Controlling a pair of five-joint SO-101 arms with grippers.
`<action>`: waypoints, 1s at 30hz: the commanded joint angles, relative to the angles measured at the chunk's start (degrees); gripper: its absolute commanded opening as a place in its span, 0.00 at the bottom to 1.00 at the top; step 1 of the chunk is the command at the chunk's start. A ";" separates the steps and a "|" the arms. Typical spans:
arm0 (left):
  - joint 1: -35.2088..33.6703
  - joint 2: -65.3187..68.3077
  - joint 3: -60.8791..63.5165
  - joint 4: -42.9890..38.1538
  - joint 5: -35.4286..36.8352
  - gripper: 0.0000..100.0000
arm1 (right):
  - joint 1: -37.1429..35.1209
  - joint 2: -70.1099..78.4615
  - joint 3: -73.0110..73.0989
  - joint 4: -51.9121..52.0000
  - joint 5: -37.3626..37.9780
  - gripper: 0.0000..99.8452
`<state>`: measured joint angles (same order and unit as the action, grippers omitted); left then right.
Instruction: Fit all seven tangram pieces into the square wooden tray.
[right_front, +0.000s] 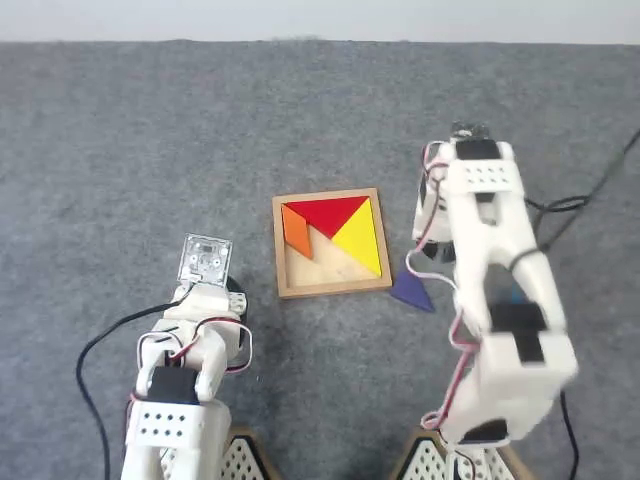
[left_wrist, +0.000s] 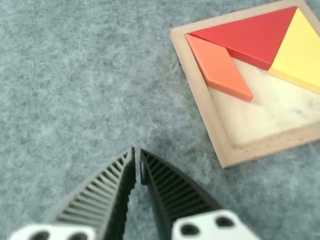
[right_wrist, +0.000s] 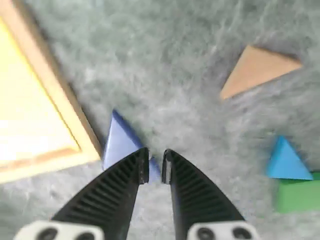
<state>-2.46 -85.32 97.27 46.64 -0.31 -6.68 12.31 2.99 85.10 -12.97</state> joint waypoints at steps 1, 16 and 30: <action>-0.26 -0.70 -0.48 0.09 0.35 0.02 | 4.97 -15.87 8.09 -3.38 17.41 0.14; -0.26 -0.70 -0.48 0.09 0.35 0.02 | 13.05 -12.53 9.41 -9.80 38.07 0.17; -0.26 -0.70 -0.48 0.09 0.35 0.02 | 13.76 12.62 -12.48 -7.60 5.98 0.17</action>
<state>-2.46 -85.32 97.27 46.64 -0.31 6.42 24.26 -1.85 77.27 14.11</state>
